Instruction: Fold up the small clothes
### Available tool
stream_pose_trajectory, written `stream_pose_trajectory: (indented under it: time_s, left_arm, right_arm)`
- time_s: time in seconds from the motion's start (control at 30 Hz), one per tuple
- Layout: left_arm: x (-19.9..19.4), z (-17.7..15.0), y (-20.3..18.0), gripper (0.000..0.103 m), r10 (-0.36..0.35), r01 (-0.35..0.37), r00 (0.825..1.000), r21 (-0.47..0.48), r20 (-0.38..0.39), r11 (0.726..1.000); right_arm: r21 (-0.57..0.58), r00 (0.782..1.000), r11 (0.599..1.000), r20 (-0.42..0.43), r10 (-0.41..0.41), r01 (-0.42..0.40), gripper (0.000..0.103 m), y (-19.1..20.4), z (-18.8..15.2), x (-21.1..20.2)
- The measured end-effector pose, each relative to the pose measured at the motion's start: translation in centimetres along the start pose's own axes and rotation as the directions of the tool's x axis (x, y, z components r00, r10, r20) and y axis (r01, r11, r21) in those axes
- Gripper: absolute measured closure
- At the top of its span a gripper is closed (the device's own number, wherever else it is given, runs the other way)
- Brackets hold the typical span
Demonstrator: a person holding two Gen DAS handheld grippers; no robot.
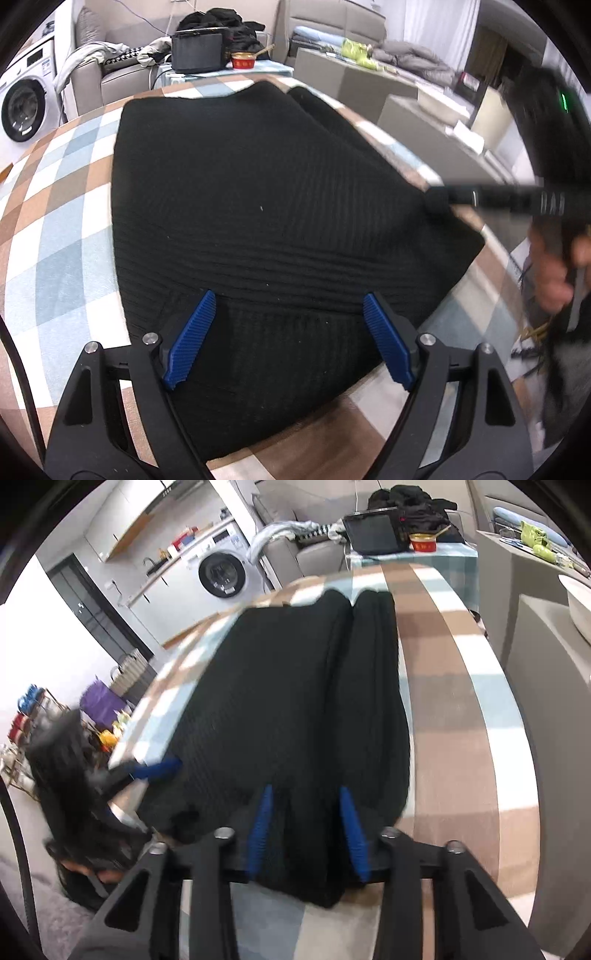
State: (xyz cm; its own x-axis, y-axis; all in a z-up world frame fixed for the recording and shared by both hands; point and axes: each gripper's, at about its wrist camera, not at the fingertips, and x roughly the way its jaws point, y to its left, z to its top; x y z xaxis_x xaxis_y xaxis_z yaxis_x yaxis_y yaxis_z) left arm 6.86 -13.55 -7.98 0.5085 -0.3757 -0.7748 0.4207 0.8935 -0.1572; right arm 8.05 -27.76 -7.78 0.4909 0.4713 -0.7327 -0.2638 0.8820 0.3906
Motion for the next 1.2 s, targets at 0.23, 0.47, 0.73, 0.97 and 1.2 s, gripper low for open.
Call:
stream_pose_trajectory:
  time_s: [0.23,0.47,0.73,0.97,1.2]
  left_arm:
    - [0.5,-0.5,-1.1,0.019,0.025,-0.025,1.000,0.071,0.009,0.997]
    - [-0.5,0.0,0.4,0.019,-0.009,0.009,0.999,-0.011,0.047,1.000]
    - [-0.5,0.0,1.2,0.019,-0.004,0.004,0.999,-0.004,0.041,1.000]
    - [-2.1,-0.2,2.0,0.019,0.002,0.002,0.997,-0.044,0.076,0.999]
    - [-1.7,0.7,3.3,0.019,0.032,-0.024,0.996,-0.092,0.085,0.995]
  right_arm:
    - [0.070,0.998,0.996,-0.020,0.060,-0.059,0.061,-1.3,5.6,5.6]
    - [-0.080,0.999,0.996,-0.012,-0.038,0.037,0.095,1.3,9.5,8.0]
    - [-0.074,0.987,0.985,-0.034,-0.159,0.156,0.094,0.5,8.3,8.0]
    - [0.013,0.998,0.999,-0.052,-0.040,0.041,0.058,-0.5,6.7,5.9]
    - [0.082,0.995,0.993,-0.033,0.090,-0.087,0.059,-0.6,1.0,2.8]
